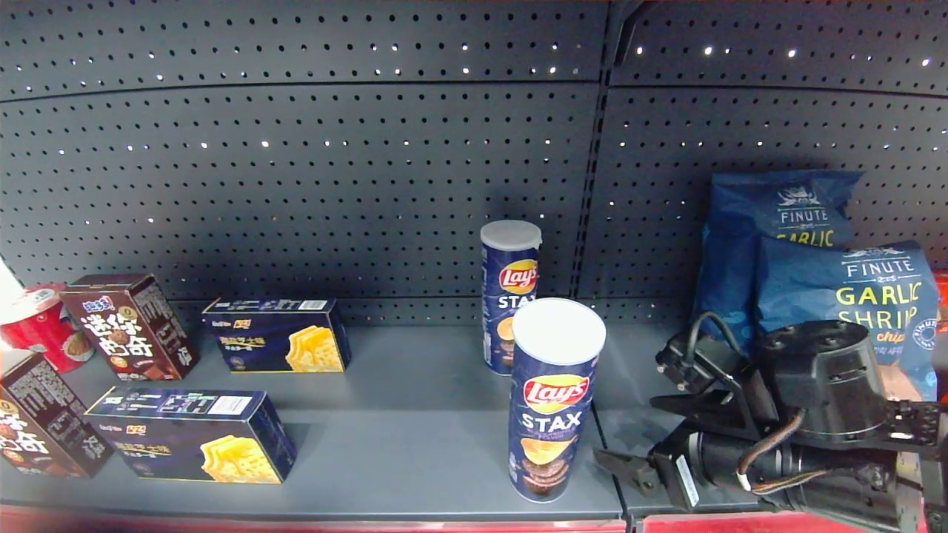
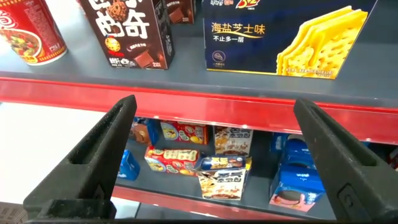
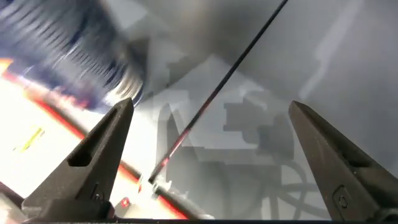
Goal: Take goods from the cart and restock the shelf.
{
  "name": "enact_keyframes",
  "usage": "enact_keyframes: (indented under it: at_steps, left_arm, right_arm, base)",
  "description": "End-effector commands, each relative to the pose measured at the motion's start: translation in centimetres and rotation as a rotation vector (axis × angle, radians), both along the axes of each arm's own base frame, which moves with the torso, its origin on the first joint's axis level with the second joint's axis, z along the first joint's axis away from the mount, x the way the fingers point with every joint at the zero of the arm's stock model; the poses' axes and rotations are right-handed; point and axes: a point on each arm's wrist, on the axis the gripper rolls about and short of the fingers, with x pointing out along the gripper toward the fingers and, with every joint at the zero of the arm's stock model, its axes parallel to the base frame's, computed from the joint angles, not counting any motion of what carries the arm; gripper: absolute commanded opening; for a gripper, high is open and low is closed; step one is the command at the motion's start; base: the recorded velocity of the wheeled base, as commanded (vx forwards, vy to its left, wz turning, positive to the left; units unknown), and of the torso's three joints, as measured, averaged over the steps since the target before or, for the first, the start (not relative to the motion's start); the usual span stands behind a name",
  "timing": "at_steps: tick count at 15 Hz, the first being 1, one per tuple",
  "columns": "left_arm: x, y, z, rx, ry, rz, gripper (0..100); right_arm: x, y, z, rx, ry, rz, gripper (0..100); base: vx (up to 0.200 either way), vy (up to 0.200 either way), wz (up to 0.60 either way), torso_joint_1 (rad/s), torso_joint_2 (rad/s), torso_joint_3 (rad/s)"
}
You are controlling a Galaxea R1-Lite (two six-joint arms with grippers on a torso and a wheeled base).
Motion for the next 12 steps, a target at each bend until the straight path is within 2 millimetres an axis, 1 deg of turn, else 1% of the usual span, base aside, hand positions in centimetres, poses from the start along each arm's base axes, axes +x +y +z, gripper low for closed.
enact_keyframes:
  at_steps: [1,6,7,12]
  left_arm:
    - [0.0,0.0,0.0,0.001,0.005,0.001,100]
    - [0.0,0.0,0.0,0.001,0.005,0.001,100]
    - [0.0,0.0,0.0,0.001,0.005,0.002,100]
    - [0.0,0.0,0.0,0.001,0.005,0.001,100]
  right_arm:
    - [-0.9,-0.4,0.7,0.019,-0.023,0.012,100]
    - [-0.2,0.4,0.6,0.017,-0.016,0.020,100]
    - [0.2,0.6,0.4,0.014,-0.012,0.020,100]
    - [1.6,1.7,0.9,0.025,-0.027,0.017,100]
  base:
    - [0.000,0.000,0.00,0.000,0.00,0.000]
    - [0.000,0.000,0.00,0.000,0.00,0.000]
    - [0.000,0.000,0.00,0.000,0.00,0.000]
    - [0.000,0.000,0.00,0.000,0.00,0.000]
